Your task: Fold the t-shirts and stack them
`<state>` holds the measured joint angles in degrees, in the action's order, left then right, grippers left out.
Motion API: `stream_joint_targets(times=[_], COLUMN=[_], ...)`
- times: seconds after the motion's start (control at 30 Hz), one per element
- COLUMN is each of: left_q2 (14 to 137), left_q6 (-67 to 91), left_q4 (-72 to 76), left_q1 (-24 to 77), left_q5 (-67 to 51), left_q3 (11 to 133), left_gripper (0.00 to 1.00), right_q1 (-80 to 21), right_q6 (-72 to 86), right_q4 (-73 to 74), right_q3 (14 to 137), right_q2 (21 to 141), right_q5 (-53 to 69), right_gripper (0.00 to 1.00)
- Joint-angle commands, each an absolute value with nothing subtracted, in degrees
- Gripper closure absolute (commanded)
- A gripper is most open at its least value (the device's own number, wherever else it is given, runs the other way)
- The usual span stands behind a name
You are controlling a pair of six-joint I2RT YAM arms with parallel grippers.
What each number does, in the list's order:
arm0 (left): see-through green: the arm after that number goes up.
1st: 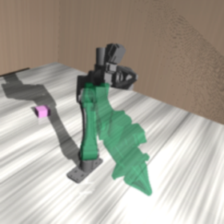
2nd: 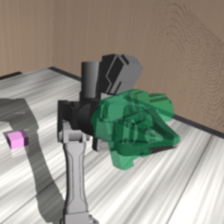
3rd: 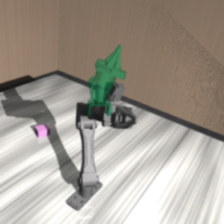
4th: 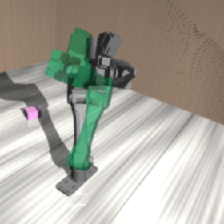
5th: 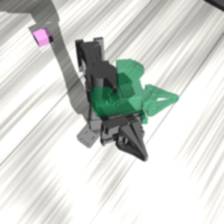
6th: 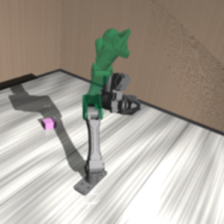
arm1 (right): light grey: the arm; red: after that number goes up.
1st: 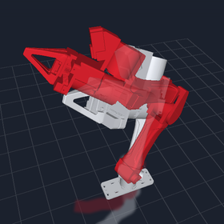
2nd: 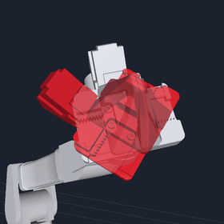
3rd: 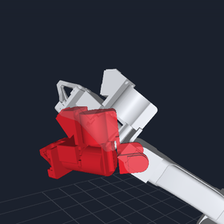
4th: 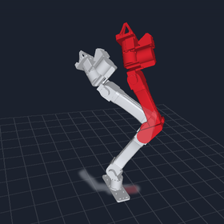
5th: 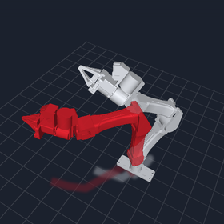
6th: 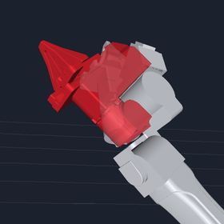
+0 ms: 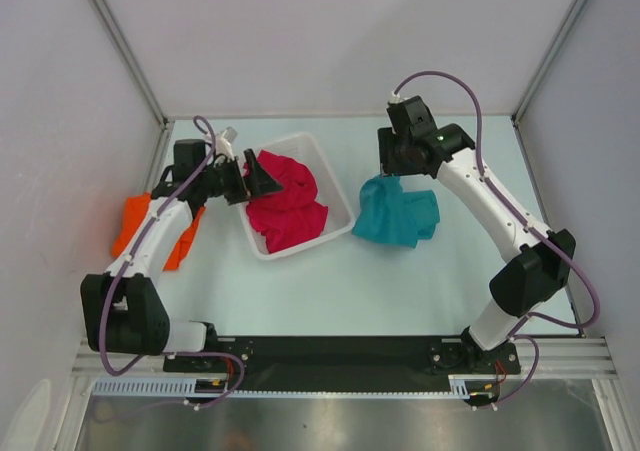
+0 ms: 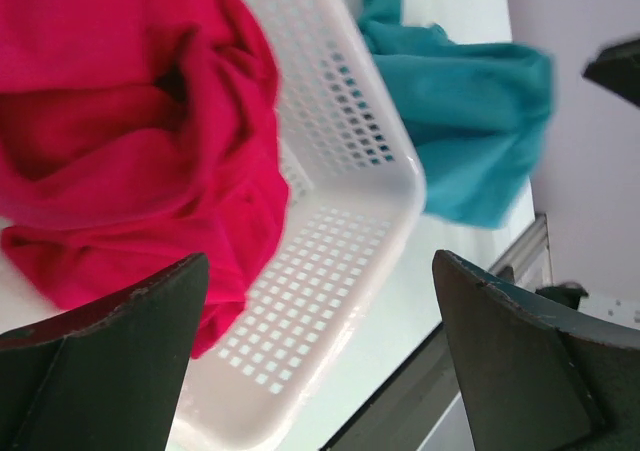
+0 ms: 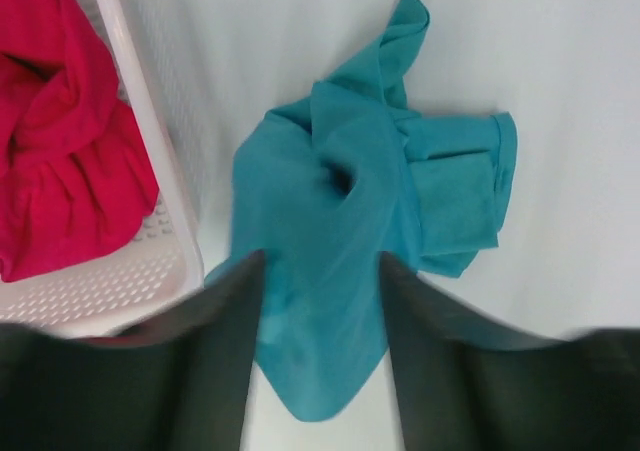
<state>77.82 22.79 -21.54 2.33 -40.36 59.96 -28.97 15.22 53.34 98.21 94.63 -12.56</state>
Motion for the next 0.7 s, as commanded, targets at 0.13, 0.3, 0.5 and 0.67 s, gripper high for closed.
stream_joint_targets(times=[0.13, 0.3, 0.5, 0.67], left_q2=[72.69, 71.28, 72.42, 74.44], left_q6=[18.19, 18.54, 19.94, 22.14], left_q4=[-23.29, -22.33, -21.27, -19.25], left_q1=[17.48, 26.71, 34.88, 39.98], left_q5=[-39.73, -37.1, -31.65, -29.27], left_q3=[61.71, 57.76, 52.48, 49.93], left_gripper=[0.0, 0.0, 0.0, 0.0], right_q1=[-27.6, -27.25, -26.98, -26.98], right_q6=[15.03, 14.68, 14.85, 14.94], right_q4=[48.78, 48.96, 48.96, 48.43], right_q3=[100.98, 101.95, 100.38, 98.7], right_q2=[94.57, 94.66, 94.13, 92.55], right_q5=[-10.11, -10.02, -9.85, -9.58], right_gripper=[0.4, 0.4, 0.4, 0.41])
